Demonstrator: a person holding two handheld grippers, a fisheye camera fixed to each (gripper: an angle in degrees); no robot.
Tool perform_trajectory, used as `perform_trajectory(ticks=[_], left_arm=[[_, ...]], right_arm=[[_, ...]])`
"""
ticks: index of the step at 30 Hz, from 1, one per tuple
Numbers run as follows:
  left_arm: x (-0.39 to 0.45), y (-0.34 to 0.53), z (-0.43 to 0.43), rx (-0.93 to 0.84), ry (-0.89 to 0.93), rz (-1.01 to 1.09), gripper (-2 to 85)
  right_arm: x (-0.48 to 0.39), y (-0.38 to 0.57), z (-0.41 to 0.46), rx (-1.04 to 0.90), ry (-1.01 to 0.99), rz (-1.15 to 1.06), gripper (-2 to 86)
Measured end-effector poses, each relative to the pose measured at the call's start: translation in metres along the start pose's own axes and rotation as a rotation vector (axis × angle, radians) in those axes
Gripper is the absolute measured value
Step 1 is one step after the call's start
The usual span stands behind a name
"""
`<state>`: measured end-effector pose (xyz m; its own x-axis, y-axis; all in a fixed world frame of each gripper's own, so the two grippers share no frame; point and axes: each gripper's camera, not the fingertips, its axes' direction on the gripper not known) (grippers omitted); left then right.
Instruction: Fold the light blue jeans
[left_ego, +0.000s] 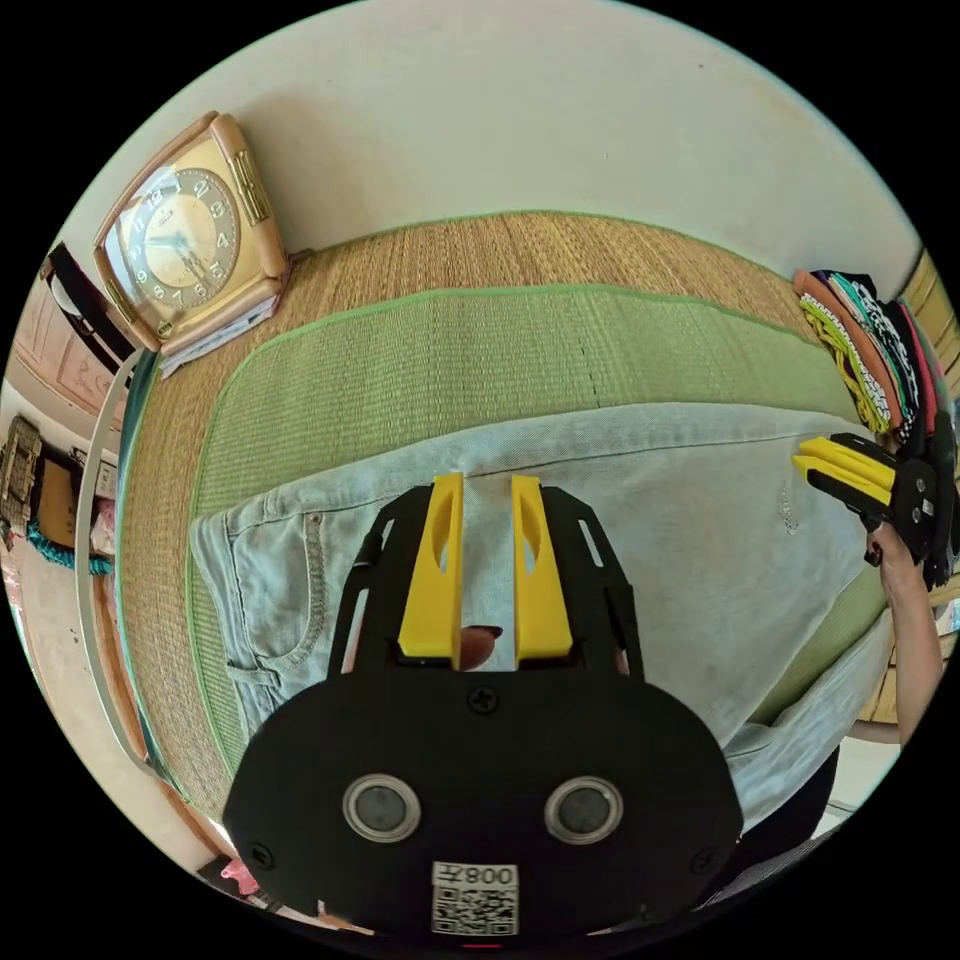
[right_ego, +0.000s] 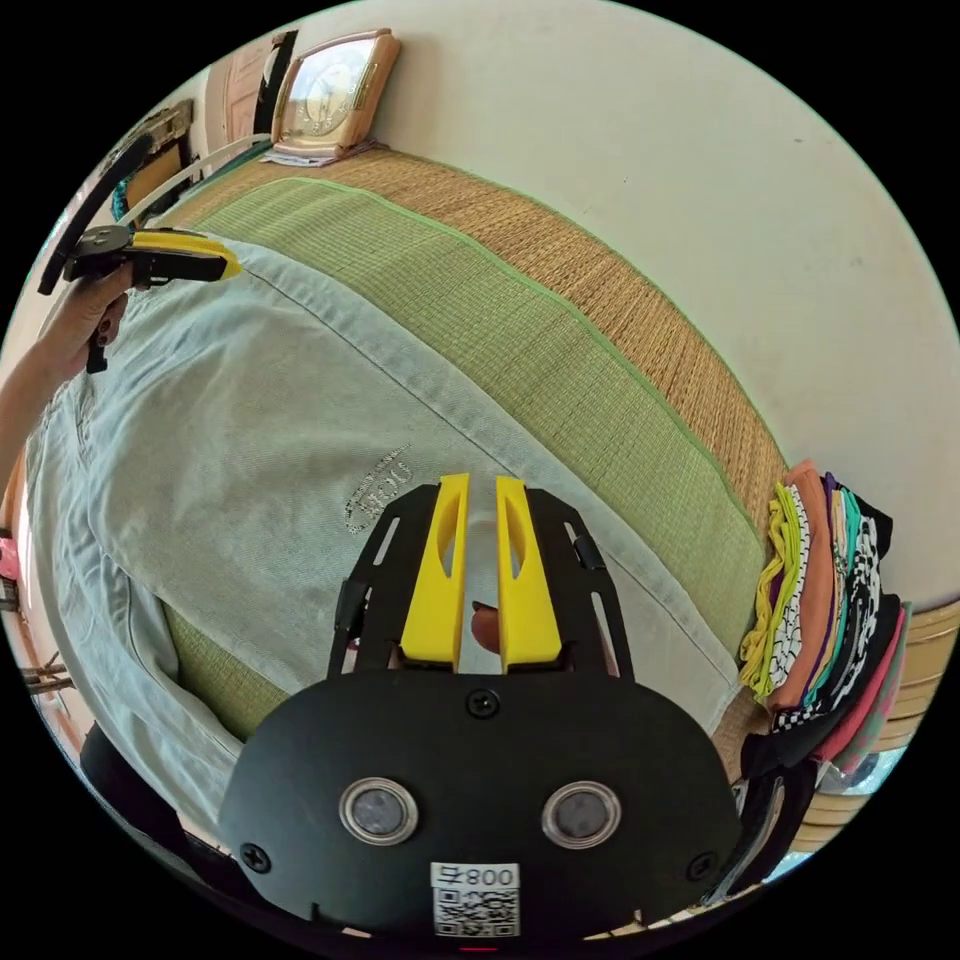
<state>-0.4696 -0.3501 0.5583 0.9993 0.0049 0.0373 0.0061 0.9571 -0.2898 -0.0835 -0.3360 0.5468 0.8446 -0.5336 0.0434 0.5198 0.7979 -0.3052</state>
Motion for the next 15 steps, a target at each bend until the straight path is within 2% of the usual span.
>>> perform_trajectory(ticks=[5,8,15], left_arm=[[0.005,-0.007,-0.011,0.086,0.001,0.004,2.4],[0.001,-0.01,-0.028,0.152,0.042,-0.009,1.8],[-0.005,-0.036,-0.013,0.131,0.107,-0.106,2.4]], right_arm=[[0.008,0.003,-0.006,0.009,-0.008,-0.006,0.2],[0.025,0.01,-0.035,0.093,-0.061,0.022,-0.2],[0.045,-0.003,-0.035,0.071,-0.031,0.039,-0.4]])
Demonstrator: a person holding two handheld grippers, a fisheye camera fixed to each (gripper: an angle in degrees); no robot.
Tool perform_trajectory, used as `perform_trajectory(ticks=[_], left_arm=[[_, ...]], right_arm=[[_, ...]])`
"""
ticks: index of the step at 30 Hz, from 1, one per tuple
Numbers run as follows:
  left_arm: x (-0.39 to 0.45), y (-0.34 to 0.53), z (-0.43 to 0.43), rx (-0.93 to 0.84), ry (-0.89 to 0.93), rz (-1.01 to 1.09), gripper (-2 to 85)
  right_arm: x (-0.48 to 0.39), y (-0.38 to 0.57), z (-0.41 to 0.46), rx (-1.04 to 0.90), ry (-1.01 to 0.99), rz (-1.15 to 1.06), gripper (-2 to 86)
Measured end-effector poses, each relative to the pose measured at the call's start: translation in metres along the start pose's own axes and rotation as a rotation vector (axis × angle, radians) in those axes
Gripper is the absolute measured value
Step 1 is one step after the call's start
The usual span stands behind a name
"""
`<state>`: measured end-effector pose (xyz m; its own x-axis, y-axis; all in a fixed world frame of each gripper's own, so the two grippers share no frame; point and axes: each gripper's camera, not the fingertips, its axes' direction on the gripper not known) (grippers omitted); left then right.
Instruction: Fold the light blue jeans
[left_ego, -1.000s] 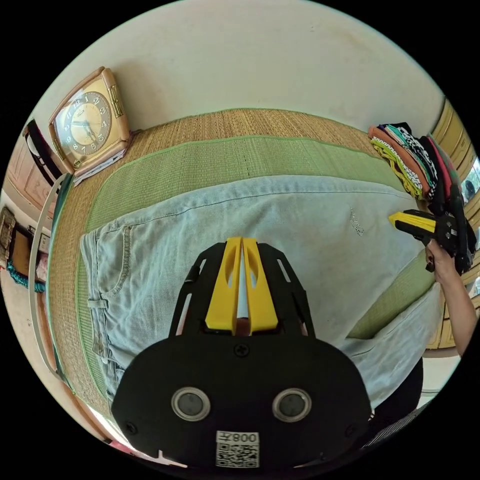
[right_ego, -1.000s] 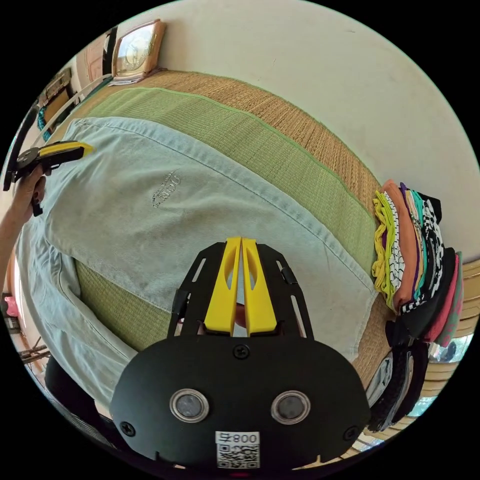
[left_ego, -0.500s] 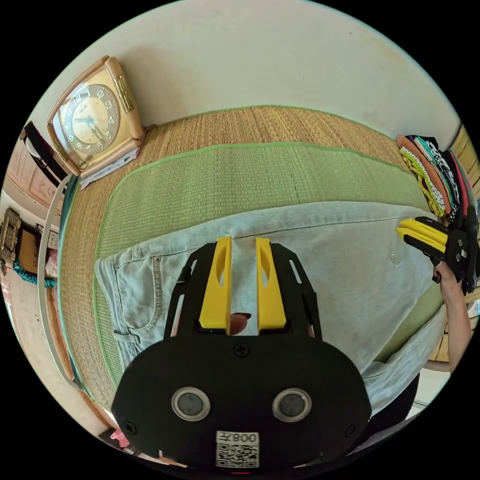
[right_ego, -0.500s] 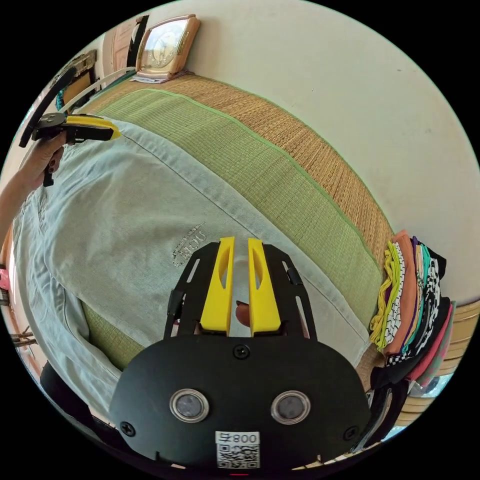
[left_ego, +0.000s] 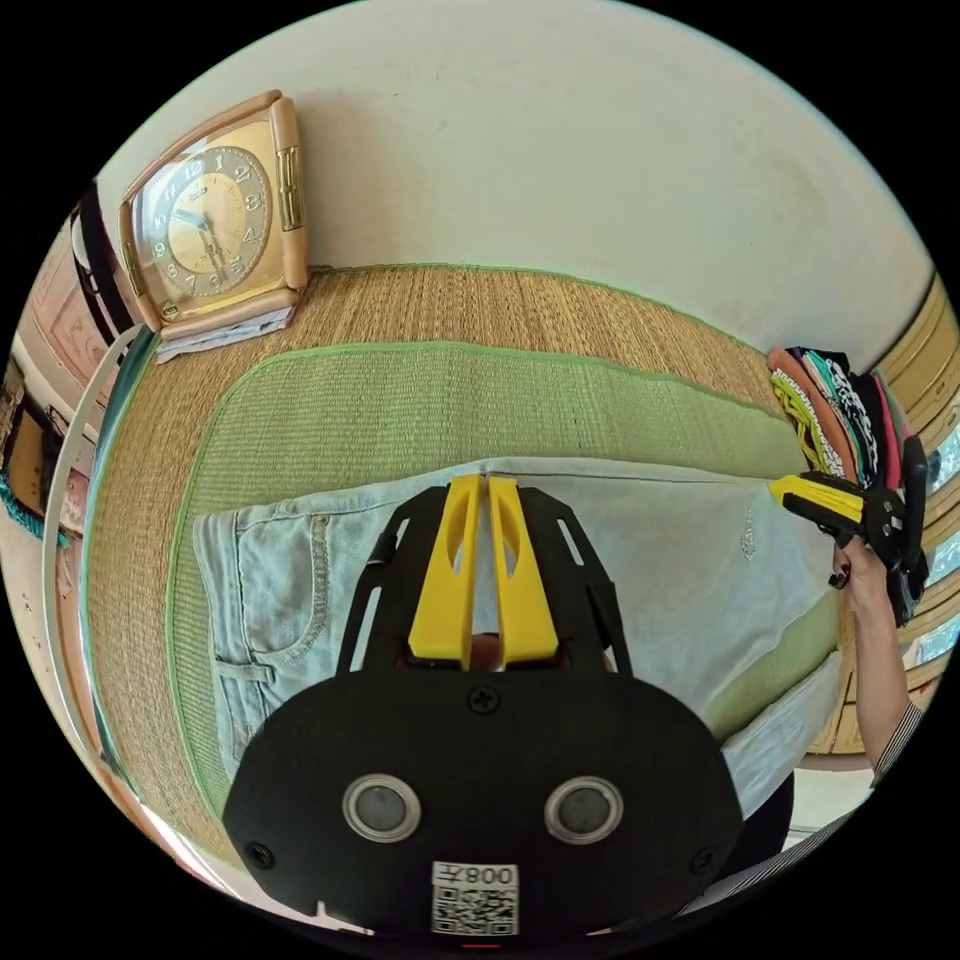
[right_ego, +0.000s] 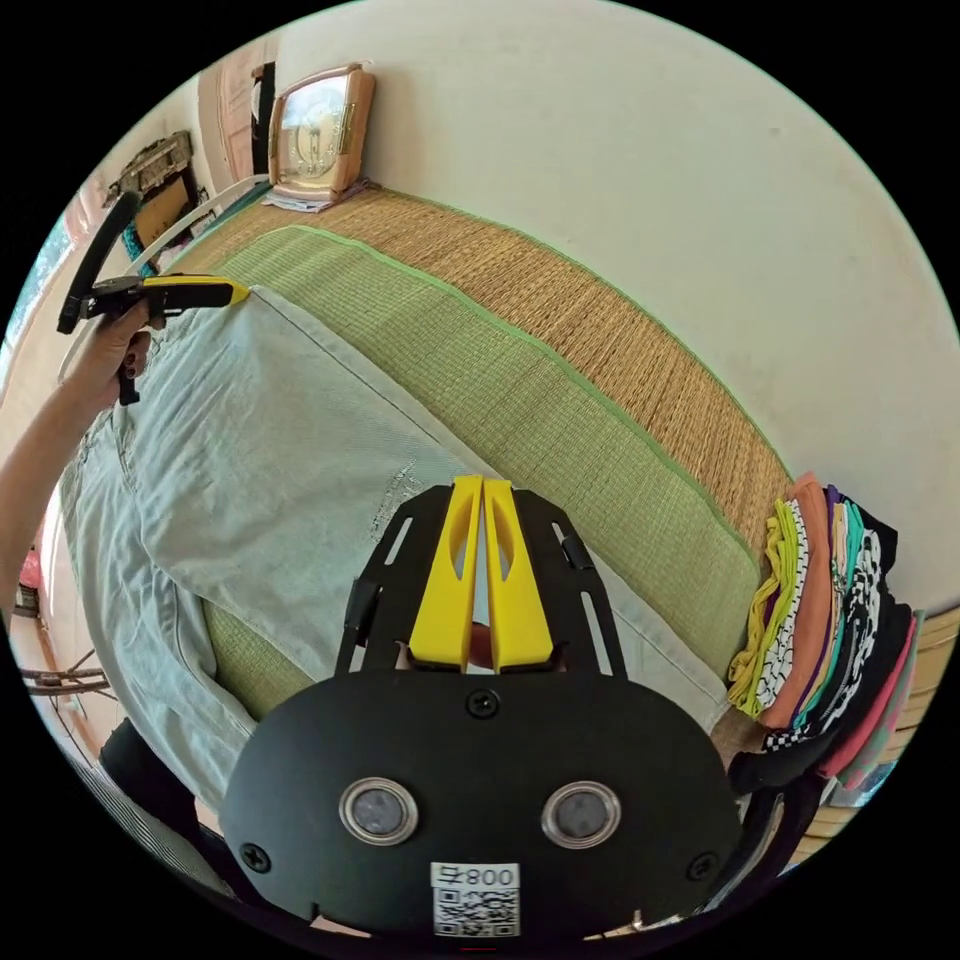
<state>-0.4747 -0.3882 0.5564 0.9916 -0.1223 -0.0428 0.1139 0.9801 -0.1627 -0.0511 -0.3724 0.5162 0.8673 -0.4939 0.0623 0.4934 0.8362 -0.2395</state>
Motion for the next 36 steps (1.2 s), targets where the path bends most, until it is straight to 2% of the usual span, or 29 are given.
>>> perform_trajectory(ticks=[3,6,9,11,14,15,17,19,25,28,30,32,36], left_arm=[[0.013,-0.003,0.025,-0.083,-0.088,0.04,3.5],[0.028,0.005,0.01,-0.005,-0.118,0.093,5.2],[0.05,0.019,-0.008,0.084,-0.073,0.205,6.3],[0.078,0.023,-0.004,0.054,-0.002,0.31,6.7],[0.112,0.017,0.019,-0.008,-0.008,0.384,6.1],[0.117,0.014,0.025,-0.024,-0.024,0.385,5.7],[0.128,0.003,0.047,-0.078,-0.086,0.377,3.8],[0.131,-0.003,0.051,-0.058,-0.107,0.372,2.8],[0.138,-0.003,0.033,-0.013,-0.037,0.354,2.4],[0.154,0.003,0.028,-0.021,0.057,0.412,3.9],[0.165,0.002,0.036,-0.039,0.028,0.438,4.6],[0.172,-0.003,0.052,-0.106,-0.013,0.433,5.0],[0.174,-0.009,0.055,-0.117,-0.012,0.419,5.0]], right_arm=[[-0.004,-0.003,0.03,-0.101,0.029,-0.02,-0.2],[0.007,0.013,0.015,-0.014,0.002,0.035,0.1],[0.028,0.043,-0.007,0.067,0.027,0.079,0.7],[0.04,0.064,-0.009,0.059,0.061,0.099,1.5],[0.056,0.088,0.014,-0.048,0.12,0.131,2.2],[0.061,0.093,0.027,-0.097,0.11,0.135,2.2],[0.067,0.096,0.026,-0.064,0.105,0.161,1.6],[0.074,0.092,0.026,-0.068,0.111,0.164,0.9],[0.103,0.114,0.01,0.002,0.065,0.233,0.1],[0.121,0.153,-0.006,0.036,0.207,0.288,-0.2],[0.151,0.181,0.0,-0.017,0.288,0.363,-0.3],[0.179,0.195,0.015,-0.093,0.263,0.423,-0.3],[0.235,0.206,0.009,-0.047,0.084,0.539,-0.3]])
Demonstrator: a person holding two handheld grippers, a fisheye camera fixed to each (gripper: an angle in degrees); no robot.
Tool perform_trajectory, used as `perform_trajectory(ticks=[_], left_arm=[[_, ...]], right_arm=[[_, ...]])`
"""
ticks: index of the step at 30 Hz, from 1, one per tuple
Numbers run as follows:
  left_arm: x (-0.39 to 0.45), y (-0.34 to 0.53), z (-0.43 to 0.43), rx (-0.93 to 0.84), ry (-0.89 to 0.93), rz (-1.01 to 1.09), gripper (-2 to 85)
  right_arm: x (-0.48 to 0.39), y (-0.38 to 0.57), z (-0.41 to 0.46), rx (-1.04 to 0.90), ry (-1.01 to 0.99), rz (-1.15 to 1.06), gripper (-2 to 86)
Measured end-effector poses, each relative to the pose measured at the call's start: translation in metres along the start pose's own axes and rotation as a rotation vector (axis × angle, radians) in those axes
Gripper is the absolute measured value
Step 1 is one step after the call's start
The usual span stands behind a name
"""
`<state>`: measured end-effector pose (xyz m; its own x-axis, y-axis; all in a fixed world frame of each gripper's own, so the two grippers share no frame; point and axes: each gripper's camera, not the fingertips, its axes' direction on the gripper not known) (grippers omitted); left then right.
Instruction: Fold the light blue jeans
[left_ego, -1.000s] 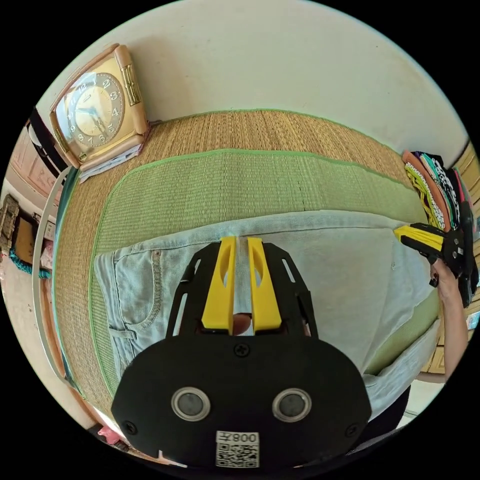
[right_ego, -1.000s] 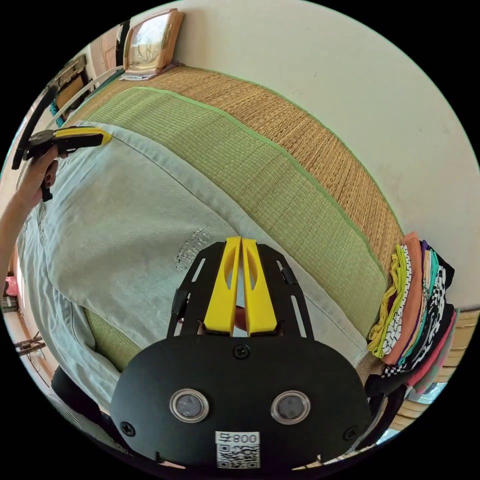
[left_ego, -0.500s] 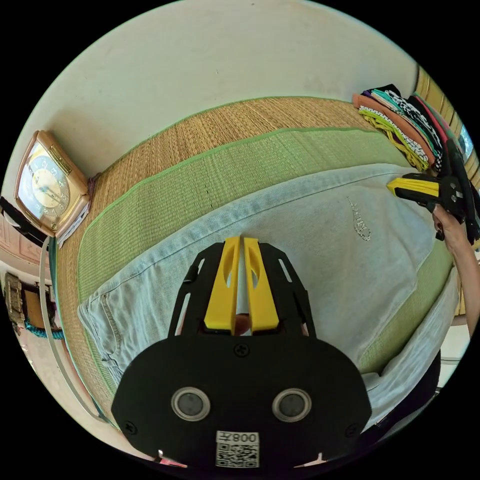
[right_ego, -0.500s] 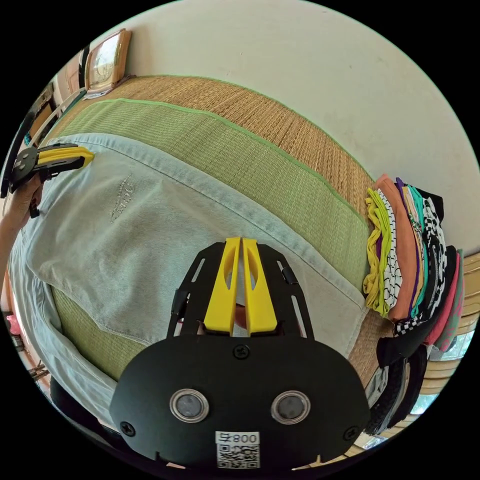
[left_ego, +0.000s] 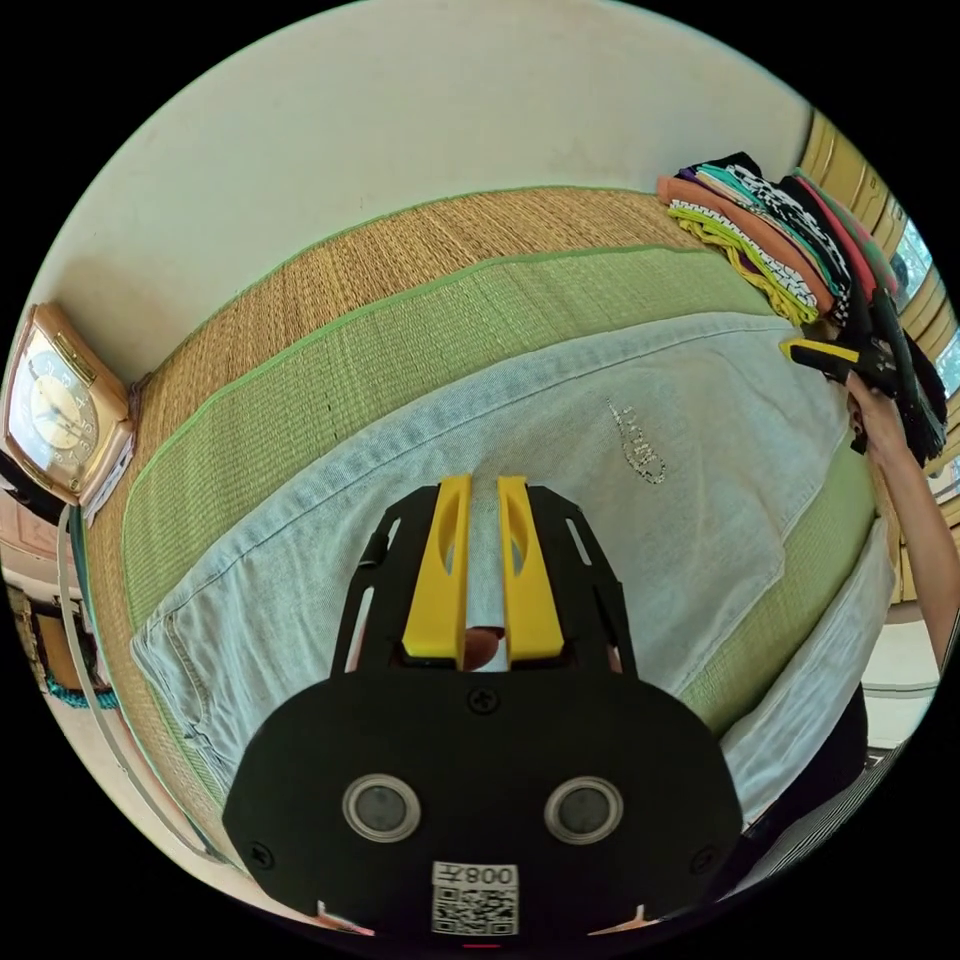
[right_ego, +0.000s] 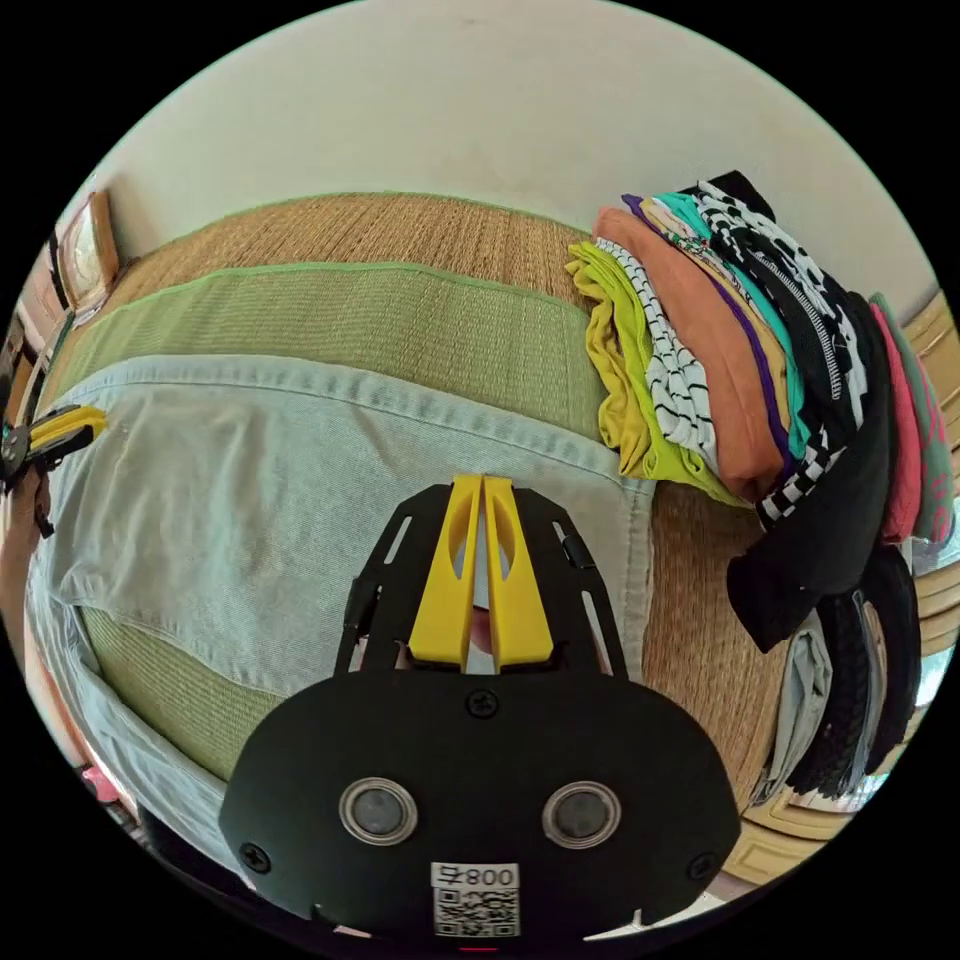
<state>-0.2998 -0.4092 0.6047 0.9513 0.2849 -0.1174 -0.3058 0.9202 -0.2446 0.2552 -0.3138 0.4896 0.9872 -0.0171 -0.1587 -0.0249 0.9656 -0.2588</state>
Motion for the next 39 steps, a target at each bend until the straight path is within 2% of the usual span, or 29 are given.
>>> perform_trajectory(ticks=[4,5,9,12,16,19,22,25,28,32,34,39], left_arm=[[0.005,0.002,-0.008,0.028,-0.023,0.013,4.5],[0.007,0.002,-0.005,0.013,-0.039,0.021,4.3],[0.007,-0.001,0.0,-0.029,-0.037,-0.011,4.3],[0.011,0.008,-0.017,0.01,0.043,-0.02,5.6],[0.042,0.045,-0.039,0.015,0.192,0.107,8.8],[0.066,0.076,-0.04,-0.033,0.207,0.187,9.5],[0.079,0.092,-0.024,-0.13,0.116,0.224,7.9],[0.074,0.096,-0.028,-0.133,0.182,0.167,3.4],[0.078,0.103,-0.034,-0.129,0.194,0.195,2.5],[0.075,0.115,-0.036,-0.137,0.227,0.143,4.8],[0.072,0.124,-0.047,-0.113,0.26,0.113,6.4],[0.091,0.16,-0.086,-0.067,0.306,0.141,8.6]], right_arm=[[0.017,-0.006,-0.014,0.044,0.057,-0.02,-0.4],[0.024,-0.009,-0.005,-0.006,0.092,-0.018,-0.4],[0.046,-0.015,-0.001,-0.036,0.033,-0.022,-0.3],[0.053,-0.006,-0.028,0.031,0.051,-0.049,0.1],[0.07,0.047,-0.059,0.087,0.006,-0.057,1.7],[0.079,0.094,-0.056,0.027,0.009,-0.07,4.7],[0.078,0.111,-0.029,-0.085,0.101,-0.132,3.6],[0.09,0.103,-0.026,-0.123,0.091,-0.146,1.2],[0.108,0.093,-0.028,-0.158,0.091,-0.167,0.4],[0.128,0.093,-0.031,-0.165,0.02,-0.102,0.4],[0.13,0.1,-0.043,-0.144,0.05,-0.094,0.7],[0.153,0.151,-0.098,-0.077,0.009,-0.049,4.7]])
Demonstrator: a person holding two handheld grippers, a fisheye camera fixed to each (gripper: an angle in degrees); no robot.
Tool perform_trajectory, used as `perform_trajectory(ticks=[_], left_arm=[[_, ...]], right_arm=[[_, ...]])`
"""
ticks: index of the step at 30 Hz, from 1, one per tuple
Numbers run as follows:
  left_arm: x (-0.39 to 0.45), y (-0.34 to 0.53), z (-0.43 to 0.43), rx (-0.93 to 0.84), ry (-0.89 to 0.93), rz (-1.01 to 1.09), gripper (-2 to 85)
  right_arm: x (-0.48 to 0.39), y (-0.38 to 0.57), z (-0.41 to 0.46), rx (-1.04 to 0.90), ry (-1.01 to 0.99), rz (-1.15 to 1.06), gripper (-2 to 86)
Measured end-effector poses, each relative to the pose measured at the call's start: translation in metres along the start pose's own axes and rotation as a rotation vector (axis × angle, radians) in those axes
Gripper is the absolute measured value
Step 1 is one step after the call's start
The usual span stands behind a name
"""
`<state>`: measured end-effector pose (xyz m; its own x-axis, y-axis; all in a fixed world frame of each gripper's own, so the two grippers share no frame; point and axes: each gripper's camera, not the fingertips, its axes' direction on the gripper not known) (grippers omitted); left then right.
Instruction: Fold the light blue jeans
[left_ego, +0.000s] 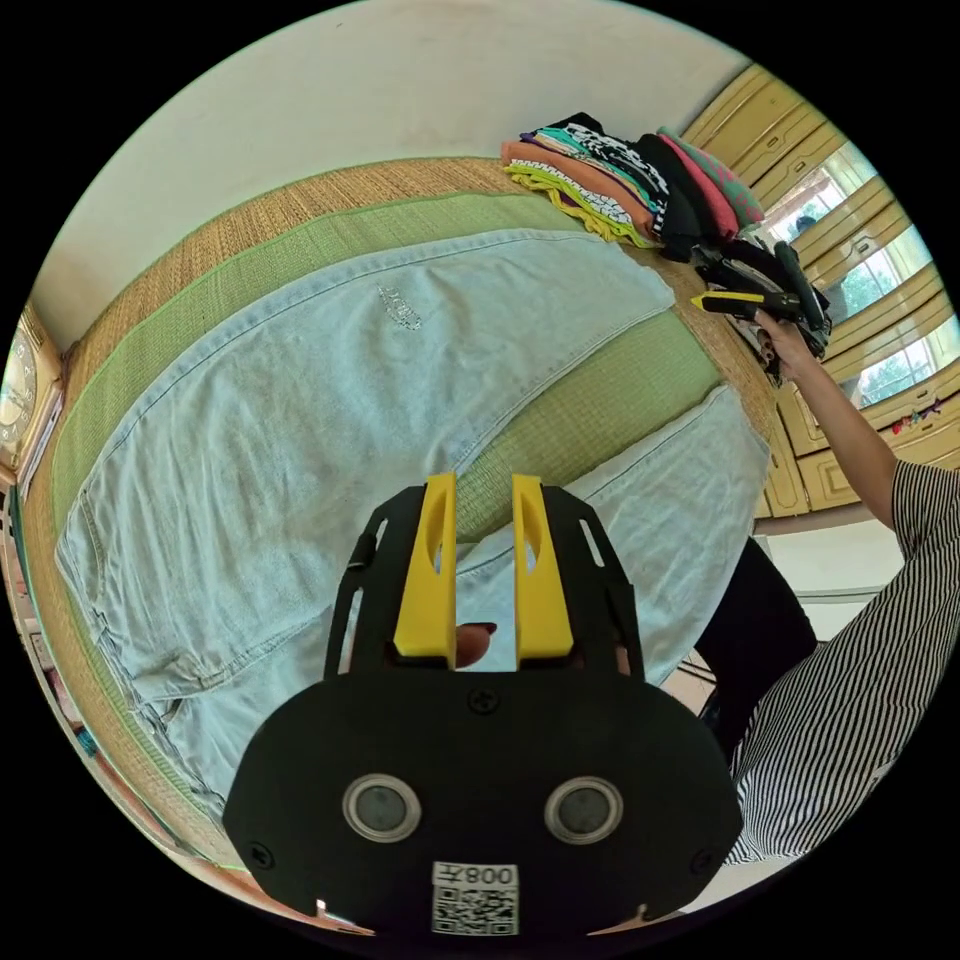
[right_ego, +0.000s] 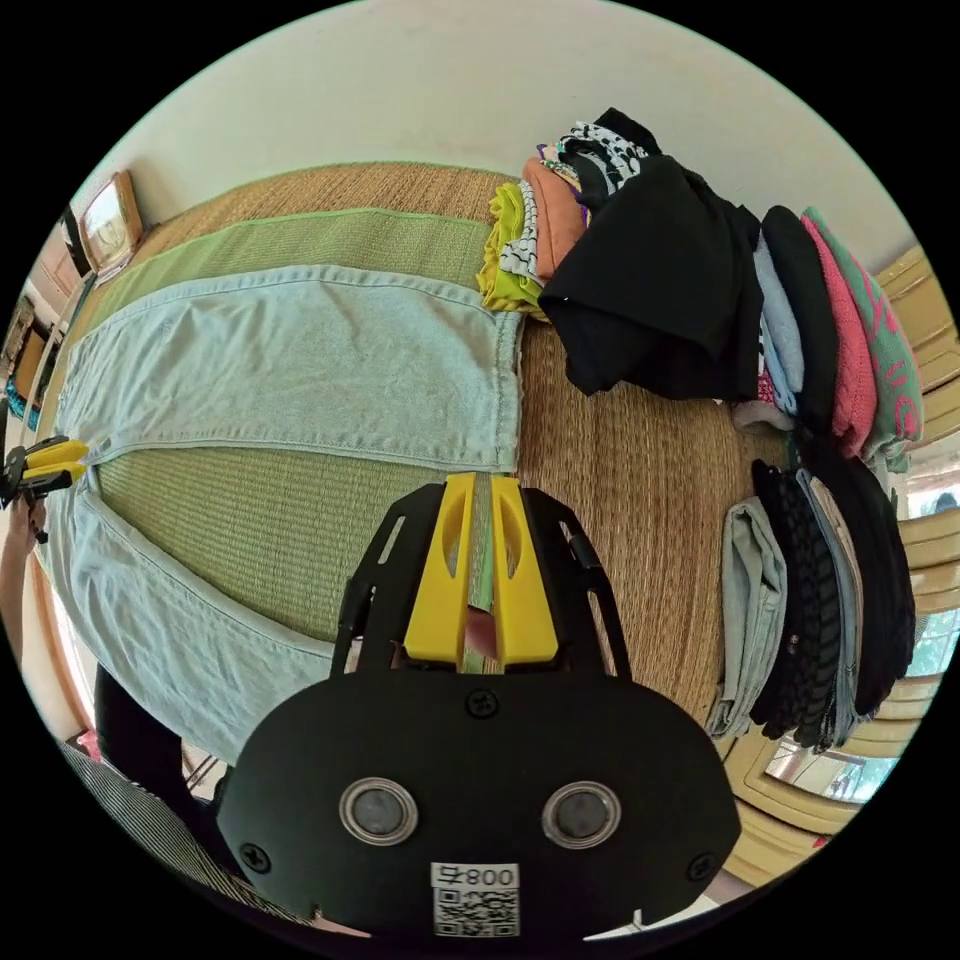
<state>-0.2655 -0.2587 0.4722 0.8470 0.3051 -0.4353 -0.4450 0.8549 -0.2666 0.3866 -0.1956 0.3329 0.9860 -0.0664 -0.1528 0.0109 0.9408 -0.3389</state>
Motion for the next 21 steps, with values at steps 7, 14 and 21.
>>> perform_trajectory(ticks=[7,14,21], left_arm=[[0.04,0.038,0.025,-0.155,-0.154,0.054,8.4],[0.056,0.05,0.017,-0.153,-0.227,0.042,3.2],[0.045,0.06,-0.028,0.056,-0.19,-0.09,2.8]], right_arm=[[-0.002,0.101,0.001,-0.124,0.009,0.064,6.9],[0.002,0.105,0.013,-0.181,0.004,0.113,1.1],[0.025,0.082,-0.046,-0.039,-0.02,0.106,-0.3]])
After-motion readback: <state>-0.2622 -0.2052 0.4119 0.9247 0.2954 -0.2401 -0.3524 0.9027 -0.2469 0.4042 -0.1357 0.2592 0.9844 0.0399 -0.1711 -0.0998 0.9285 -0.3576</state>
